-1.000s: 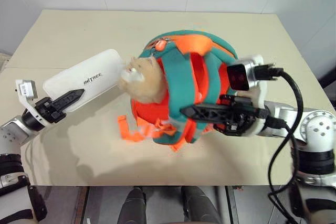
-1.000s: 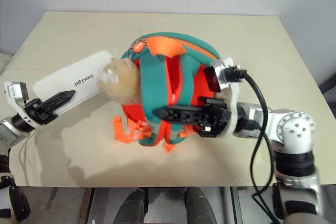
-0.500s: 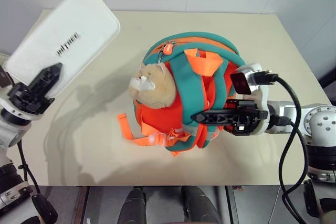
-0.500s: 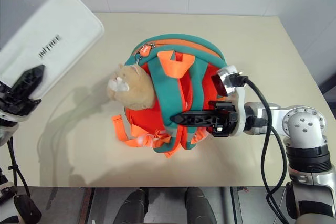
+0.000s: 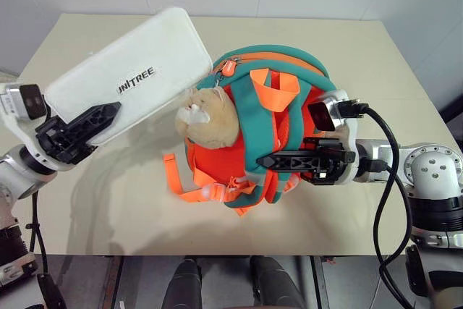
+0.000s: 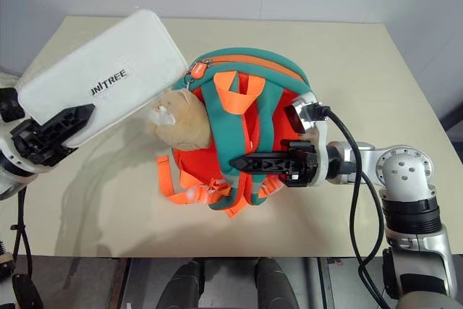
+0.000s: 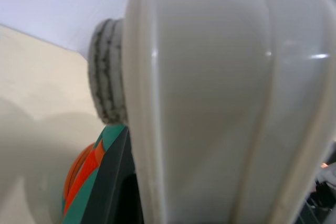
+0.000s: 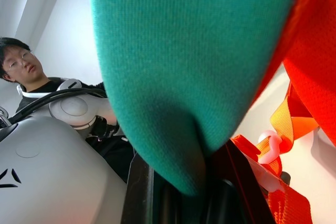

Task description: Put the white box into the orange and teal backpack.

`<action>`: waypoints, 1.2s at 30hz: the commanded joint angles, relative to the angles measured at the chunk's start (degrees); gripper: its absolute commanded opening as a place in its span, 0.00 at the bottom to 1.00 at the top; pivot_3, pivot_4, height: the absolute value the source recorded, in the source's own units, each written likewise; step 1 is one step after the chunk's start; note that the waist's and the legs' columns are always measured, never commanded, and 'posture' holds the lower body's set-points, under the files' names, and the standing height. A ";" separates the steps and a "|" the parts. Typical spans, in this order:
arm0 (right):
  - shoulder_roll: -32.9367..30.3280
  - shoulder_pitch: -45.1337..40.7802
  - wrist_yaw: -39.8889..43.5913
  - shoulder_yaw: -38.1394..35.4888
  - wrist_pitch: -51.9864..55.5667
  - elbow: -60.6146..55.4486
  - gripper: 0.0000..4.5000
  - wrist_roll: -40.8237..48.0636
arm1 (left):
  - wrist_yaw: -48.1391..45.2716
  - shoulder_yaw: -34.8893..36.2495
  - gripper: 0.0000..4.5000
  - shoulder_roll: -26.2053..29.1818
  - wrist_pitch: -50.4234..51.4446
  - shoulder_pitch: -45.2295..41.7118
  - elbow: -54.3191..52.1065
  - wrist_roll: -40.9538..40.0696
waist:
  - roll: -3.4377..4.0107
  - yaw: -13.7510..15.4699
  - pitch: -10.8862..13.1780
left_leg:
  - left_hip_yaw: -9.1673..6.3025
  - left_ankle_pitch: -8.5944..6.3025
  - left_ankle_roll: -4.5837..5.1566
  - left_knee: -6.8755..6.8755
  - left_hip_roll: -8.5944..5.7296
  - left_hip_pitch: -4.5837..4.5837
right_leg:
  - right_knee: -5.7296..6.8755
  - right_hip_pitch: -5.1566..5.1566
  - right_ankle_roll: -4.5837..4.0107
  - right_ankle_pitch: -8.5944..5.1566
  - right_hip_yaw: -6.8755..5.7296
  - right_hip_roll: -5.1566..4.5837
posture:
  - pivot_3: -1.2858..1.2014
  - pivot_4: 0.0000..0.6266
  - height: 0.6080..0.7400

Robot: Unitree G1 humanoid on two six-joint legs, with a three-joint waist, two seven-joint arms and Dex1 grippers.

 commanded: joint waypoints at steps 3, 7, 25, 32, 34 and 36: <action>0.45 0.44 0.15 -1.76 -0.51 -1.67 0.00 0.23 | -6.83 -3.53 0.28 4.99 0.48 -1.53 0.84 2.00 | 0.00 -0.02 0.00 | 0.00 0.00 -0.01 -0.06 0.00 -0.01 | -0.04 -0.01 -0.01 -0.01 0.00 0.00 | 0.52 0.24 1.00; 0.82 1.05 -0.13 -1.94 -0.94 -1.96 0.00 0.01 | -15.74 -10.34 0.28 11.16 -2.60 1.57 -0.21 9.31 | 0.00 -0.05 0.00 | 0.01 -0.01 -0.01 -0.12 0.01 -0.01 | -0.10 -0.02 -0.03 -0.02 0.00 -0.01 | 0.52 0.24 1.00; 3.85 1.42 0.36 -1.85 -1.60 -1.64 0.00 -3.09 | -30.70 -24.39 0.28 17.98 -39.43 -7.56 13.63 35.55 | 0.02 0.00 0.01 | 0.09 -0.03 0.01 -0.11 0.04 0.06 | -0.08 0.01 -0.80 -0.42 0.05 -0.01 | 0.52 0.24 1.00; 4.29 1.45 0.27 -1.90 -1.82 -1.62 0.00 -3.46 | -29.77 -25.49 0.28 15.04 -45.49 -9.90 12.37 37.96 | 0.02 0.14 0.00 | 0.09 -0.02 0.03 -0.02 0.03 0.06 | -0.01 0.06 -0.68 -0.35 0.06 -0.01 | 0.52 0.24 1.00; 4.50 1.48 0.06 -1.94 -1.94 -1.66 0.00 -3.38 | -28.62 -26.48 0.28 13.92 -45.38 -10.60 10.71 38.56 | 0.02 0.18 0.00 | 0.08 -0.02 0.03 -0.02 0.03 0.06 | 0.02 0.05 -0.04 -0.02 0.05 -0.01 | 0.52 0.24 1.00; 4.73 1.45 -0.22 -1.97 -2.02 -1.71 0.00 -3.26 | -27.60 -28.29 0.28 12.85 -46.82 -12.12 9.65 40.86 | 0.02 0.43 0.00 | 0.08 -0.02 0.03 -0.01 0.03 0.06 | 0.02 0.06 -0.04 -0.01 0.05 -0.01 | 0.52 0.24 1.00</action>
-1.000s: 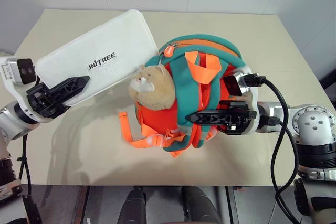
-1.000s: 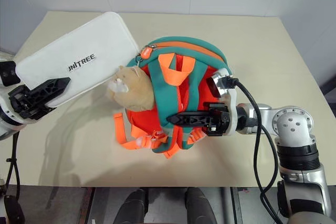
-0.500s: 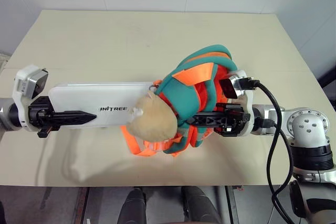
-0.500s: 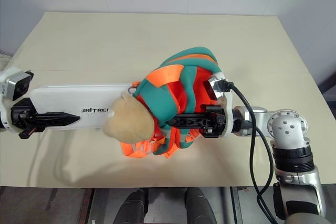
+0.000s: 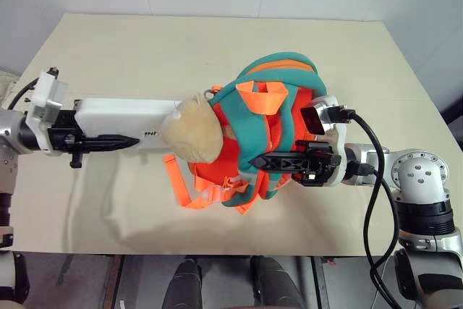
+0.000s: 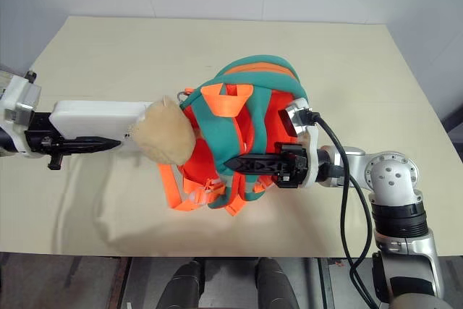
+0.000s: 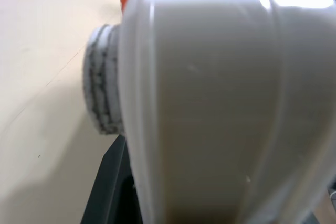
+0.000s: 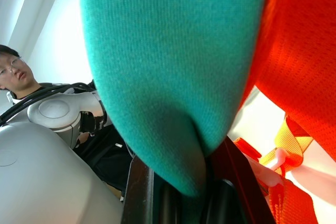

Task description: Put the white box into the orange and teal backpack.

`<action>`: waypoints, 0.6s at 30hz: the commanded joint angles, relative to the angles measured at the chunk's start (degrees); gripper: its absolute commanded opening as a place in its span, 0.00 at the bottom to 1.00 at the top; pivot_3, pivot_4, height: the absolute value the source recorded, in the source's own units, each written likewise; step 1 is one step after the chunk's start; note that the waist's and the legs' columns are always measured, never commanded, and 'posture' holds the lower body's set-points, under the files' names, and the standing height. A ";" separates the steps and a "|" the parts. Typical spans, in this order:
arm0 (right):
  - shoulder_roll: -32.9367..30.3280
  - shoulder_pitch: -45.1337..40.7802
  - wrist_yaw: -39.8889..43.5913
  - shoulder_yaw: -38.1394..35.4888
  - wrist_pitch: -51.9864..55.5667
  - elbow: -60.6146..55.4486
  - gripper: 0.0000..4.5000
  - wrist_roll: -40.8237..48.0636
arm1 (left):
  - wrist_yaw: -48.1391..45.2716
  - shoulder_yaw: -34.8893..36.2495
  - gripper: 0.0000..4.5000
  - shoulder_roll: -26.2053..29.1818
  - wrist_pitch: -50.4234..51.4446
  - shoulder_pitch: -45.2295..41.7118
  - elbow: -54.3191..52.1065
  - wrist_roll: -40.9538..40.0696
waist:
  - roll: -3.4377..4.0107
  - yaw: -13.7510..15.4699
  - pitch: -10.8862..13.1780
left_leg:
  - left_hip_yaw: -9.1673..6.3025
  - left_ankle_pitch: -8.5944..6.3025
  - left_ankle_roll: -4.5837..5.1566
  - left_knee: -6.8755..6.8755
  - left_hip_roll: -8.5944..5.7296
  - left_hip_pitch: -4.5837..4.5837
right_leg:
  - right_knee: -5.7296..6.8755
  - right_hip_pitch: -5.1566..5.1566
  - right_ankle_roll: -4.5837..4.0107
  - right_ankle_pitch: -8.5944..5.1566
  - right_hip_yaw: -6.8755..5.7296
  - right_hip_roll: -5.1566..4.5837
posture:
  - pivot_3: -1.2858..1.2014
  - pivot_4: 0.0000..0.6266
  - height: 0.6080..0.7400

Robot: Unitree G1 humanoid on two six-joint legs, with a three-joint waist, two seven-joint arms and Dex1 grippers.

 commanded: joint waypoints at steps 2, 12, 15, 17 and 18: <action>0.90 0.00 -0.22 -1.73 -0.75 -1.27 0.00 1.06 | 3.89 -5.06 0.28 -2.40 -2.84 -3.87 -3.59 7.99 | 0.00 0.51 0.00 | 0.00 0.00 0.00 0.04 0.00 0.00 | 0.00 0.01 0.02 0.01 0.00 0.00 | 0.52 0.24 1.00; 2.46 0.80 -2.91 -2.33 -1.36 -1.99 0.00 1.83 | 15.43 -9.30 0.28 -13.49 3.65 -12.97 -9.78 11.04 | 0.00 1.28 0.00 | -0.01 0.01 0.02 0.19 -0.04 -0.06 | 0.00 0.07 0.18 0.10 0.00 0.01 | 0.52 0.24 1.00; 2.94 1.02 -3.71 -2.55 -1.43 -2.13 0.00 2.15 | 15.02 -10.99 0.28 -16.40 4.78 -12.84 -12.84 10.62 | 0.00 1.13 0.00 | -0.02 0.01 0.02 0.11 -0.03 -0.08 | 0.03 0.02 0.19 0.10 0.00 0.02 | 0.52 0.24 1.00; 3.23 1.07 -4.13 -2.56 -1.39 -2.28 0.00 2.26 | 14.73 -11.77 0.28 -17.57 4.22 -13.34 -12.97 11.33 | 0.00 1.09 0.00 | -0.02 0.01 0.02 0.07 -0.03 -0.07 | 0.04 -0.01 0.19 0.09 0.00 0.03 | 0.52 0.24 1.00; 3.36 1.08 -4.32 -2.58 -1.36 -2.32 0.00 2.38 | 14.20 -11.82 0.28 -17.89 4.08 -13.50 -12.75 11.34 | 0.00 1.08 0.00 | -0.02 0.01 0.02 0.06 -0.03 -0.08 | 0.04 -0.02 0.18 0.08 0.00 0.03 | 0.52 0.24 1.00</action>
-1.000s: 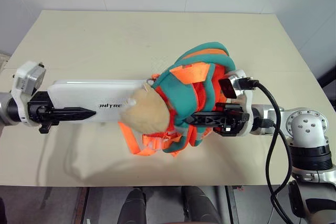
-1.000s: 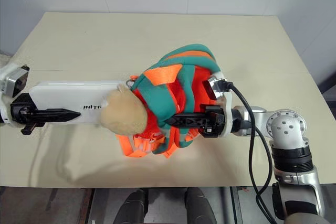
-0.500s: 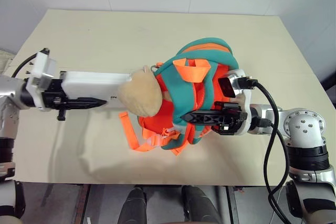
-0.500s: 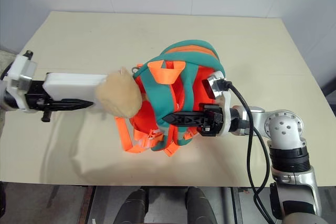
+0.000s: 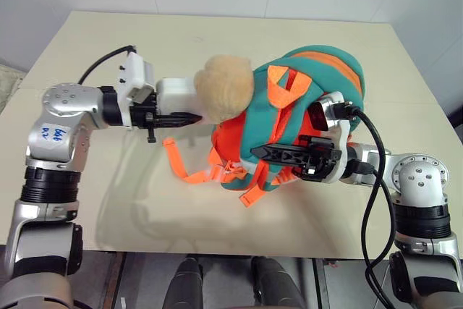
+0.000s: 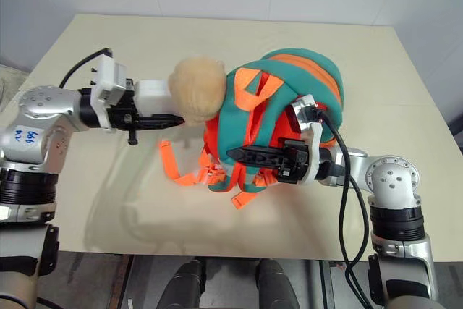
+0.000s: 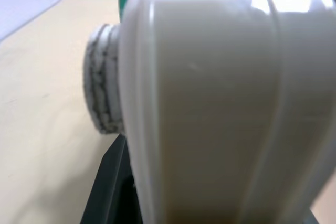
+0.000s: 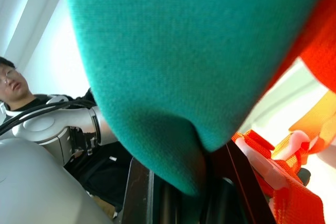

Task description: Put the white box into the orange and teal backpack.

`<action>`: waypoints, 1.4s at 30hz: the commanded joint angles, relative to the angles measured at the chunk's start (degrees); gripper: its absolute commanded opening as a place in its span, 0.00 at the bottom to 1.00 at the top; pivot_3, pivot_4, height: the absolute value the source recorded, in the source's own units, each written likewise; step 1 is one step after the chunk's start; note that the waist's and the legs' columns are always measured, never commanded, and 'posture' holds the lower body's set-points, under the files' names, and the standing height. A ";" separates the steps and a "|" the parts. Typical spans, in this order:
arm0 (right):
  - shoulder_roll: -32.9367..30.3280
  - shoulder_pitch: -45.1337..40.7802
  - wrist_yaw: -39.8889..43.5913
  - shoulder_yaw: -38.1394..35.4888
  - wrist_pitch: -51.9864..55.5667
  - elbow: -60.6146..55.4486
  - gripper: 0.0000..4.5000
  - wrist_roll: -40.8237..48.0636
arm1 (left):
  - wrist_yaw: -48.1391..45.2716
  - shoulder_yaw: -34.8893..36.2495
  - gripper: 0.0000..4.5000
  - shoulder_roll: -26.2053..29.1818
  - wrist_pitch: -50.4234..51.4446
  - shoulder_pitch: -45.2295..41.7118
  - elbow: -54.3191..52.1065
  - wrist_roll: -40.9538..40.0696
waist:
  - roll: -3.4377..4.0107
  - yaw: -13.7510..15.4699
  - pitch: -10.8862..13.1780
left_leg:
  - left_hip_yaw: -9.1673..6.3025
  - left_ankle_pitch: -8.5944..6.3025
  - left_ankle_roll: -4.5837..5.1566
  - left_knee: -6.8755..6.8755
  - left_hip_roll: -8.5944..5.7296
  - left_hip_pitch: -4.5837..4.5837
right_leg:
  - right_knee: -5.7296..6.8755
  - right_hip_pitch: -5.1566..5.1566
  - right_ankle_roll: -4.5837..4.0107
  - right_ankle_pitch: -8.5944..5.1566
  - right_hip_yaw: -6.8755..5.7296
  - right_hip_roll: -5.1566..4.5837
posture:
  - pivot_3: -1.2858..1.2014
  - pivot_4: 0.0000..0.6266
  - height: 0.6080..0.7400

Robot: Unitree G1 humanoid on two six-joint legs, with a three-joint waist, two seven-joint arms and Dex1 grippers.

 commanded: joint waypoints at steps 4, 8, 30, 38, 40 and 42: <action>1.28 -0.22 -1.30 0.24 0.25 -2.66 0.00 2.34 | -2.33 -1.00 0.28 0.12 -1.86 -0.87 -1.58 1.03 | 0.01 -0.53 0.01 | 0.01 0.00 0.00 0.01 0.00 0.00 | 0.00 0.00 0.00 0.00 0.00 0.00 | 0.52 0.24 1.00; 1.19 0.08 -1.85 0.05 0.17 -2.93 0.00 2.81 | -1.67 1.59 0.28 2.29 -2.82 0.13 0.80 1.07 | 0.01 -1.43 0.00 | 0.00 0.00 0.00 -0.01 0.03 0.01 | 0.02 -0.01 -0.01 0.00 0.00 0.02 | 0.52 0.24 1.00; 3.24 -0.90 -2.16 0.96 -0.65 -2.41 0.00 2.18 | -0.66 -7.48 0.28 -19.42 -8.25 -14.92 16.44 7.71 | 0.02 -1.38 0.01 | -0.03 0.00 0.00 0.00 0.01 -0.01 | 0.06 -0.03 0.03 -0.02 -0.01 0.04 | 0.52 0.24 1.00; 4.16 -0.59 -2.63 0.99 -1.39 -2.84 0.00 1.88 | 0.25 -7.78 0.55 -19.11 -4.98 -13.15 14.90 9.74 | 0.02 -1.35 0.01 | -0.03 0.00 0.00 0.05 0.00 -0.03 | 0.09 -0.02 0.04 -0.02 -0.01 0.03 | 0.52 0.24 1.00; 4.09 -0.47 -2.56 0.87 -1.40 -2.86 0.00 1.76 | -0.56 -7.22 0.69 -16.99 -3.67 -11.61 12.97 9.41 | 0.02 -1.49 0.01 | -0.04 0.00 0.00 0.06 0.00 -0.03 | 0.11 -0.02 0.04 -0.02 -0.01 0.03 | 0.52 0.24 1.00; 4.06 -0.38 -2.51 0.84 -1.41 -2.87 0.00 1.67 | -0.57 -6.34 0.82 -15.51 -3.03 -10.59 11.76 9.00 | 0.02 -1.61 0.01 | -0.04 0.00 0.00 0.04 0.01 -0.01 | 0.12 -0.02 0.04 -0.02 0.00 0.04 | 0.52 0.24 1.00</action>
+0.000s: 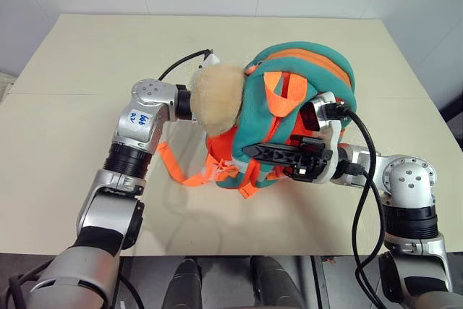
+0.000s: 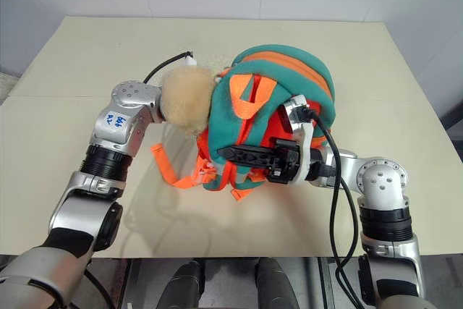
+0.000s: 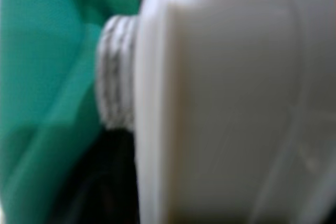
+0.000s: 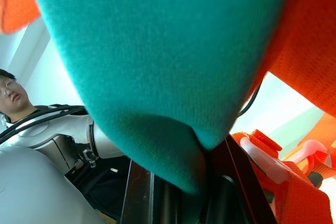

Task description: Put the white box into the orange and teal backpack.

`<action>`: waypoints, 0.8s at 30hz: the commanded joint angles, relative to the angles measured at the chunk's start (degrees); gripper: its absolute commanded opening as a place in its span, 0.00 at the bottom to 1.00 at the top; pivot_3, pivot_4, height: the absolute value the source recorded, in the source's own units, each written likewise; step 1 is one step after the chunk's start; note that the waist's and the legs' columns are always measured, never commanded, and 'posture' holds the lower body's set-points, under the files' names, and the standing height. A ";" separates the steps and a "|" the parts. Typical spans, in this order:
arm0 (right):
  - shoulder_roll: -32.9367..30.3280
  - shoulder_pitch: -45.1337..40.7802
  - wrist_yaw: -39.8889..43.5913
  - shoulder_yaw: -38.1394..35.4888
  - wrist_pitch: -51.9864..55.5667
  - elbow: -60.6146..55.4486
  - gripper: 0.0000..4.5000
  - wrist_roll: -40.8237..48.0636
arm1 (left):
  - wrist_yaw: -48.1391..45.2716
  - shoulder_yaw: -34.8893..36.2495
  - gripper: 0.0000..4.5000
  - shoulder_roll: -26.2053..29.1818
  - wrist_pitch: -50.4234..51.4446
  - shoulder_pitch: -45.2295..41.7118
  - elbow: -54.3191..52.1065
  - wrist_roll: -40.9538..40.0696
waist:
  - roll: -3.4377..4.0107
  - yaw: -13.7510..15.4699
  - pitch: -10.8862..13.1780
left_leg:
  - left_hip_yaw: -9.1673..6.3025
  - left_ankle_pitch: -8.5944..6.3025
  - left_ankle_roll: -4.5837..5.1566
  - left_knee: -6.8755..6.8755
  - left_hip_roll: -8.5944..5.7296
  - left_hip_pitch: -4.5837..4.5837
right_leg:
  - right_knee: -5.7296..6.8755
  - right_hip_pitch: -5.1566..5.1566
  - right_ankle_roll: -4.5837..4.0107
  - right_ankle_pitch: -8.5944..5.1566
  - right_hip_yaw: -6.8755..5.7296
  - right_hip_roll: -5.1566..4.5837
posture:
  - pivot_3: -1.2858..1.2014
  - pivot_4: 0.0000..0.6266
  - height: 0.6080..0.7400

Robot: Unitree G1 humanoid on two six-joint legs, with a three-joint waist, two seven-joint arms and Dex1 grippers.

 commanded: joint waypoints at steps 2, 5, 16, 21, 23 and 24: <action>0.42 -0.13 0.01 -0.20 -0.51 -1.97 0.00 0.65 | -0.35 2.21 0.94 3.09 1.36 1.93 -4.16 -1.34 | 0.00 -0.02 0.00 | -0.01 0.00 0.00 -0.01 0.01 0.02 | 0.02 0.00 0.00 0.00 0.00 0.01 | 0.52 0.24 1.00; 0.48 -0.08 0.07 -0.15 -0.53 -1.95 0.00 0.52 | -1.46 5.39 0.99 5.77 2.21 2.99 -5.05 -4.10 | 0.00 -0.17 0.00 | 0.00 0.00 0.00 0.02 0.00 0.02 | 0.05 0.00 0.00 0.00 0.00 0.01 | 0.52 0.24 1.00; 0.26 0.42 0.44 -0.35 -0.43 -1.97 0.00 -0.01 | -10.55 13.06 0.99 22.46 13.60 9.79 -12.69 -13.69 | 0.02 -0.10 0.01 | -0.01 0.00 0.00 -0.01 0.03 0.02 | 0.04 0.00 -0.03 -0.02 0.00 0.02 | 0.52 0.24 1.00; 0.13 0.16 1.21 -0.31 -0.36 -1.30 0.00 -0.88 | -11.04 17.78 0.99 27.37 27.12 11.31 -19.10 -23.91 | 0.03 -0.06 0.02 | -0.02 0.00 0.00 -0.01 0.03 0.03 | 0.05 0.00 -0.06 -0.04 -0.01 0.02 | 0.52 0.24 1.00; 0.23 -0.05 1.53 -0.18 -0.28 -1.02 0.00 -1.26 | -9.24 20.02 0.99 25.76 31.32 10.84 -22.28 -29.26 | 0.02 0.13 0.02 | -0.04 0.00 0.00 0.00 0.03 0.02 | 0.05 0.00 -0.07 -0.04 -0.04 0.02 | 0.52 0.24 1.00; 0.29 -0.14 1.68 -0.11 -0.24 -0.92 0.00 -1.41 | -8.42 20.69 0.99 25.10 32.93 10.63 -23.74 -31.37 | 0.03 0.13 0.02 | -0.05 0.00 0.00 0.01 0.03 0.02 | 0.06 0.02 -0.07 -0.04 -0.05 0.01 | 0.52 0.24 1.00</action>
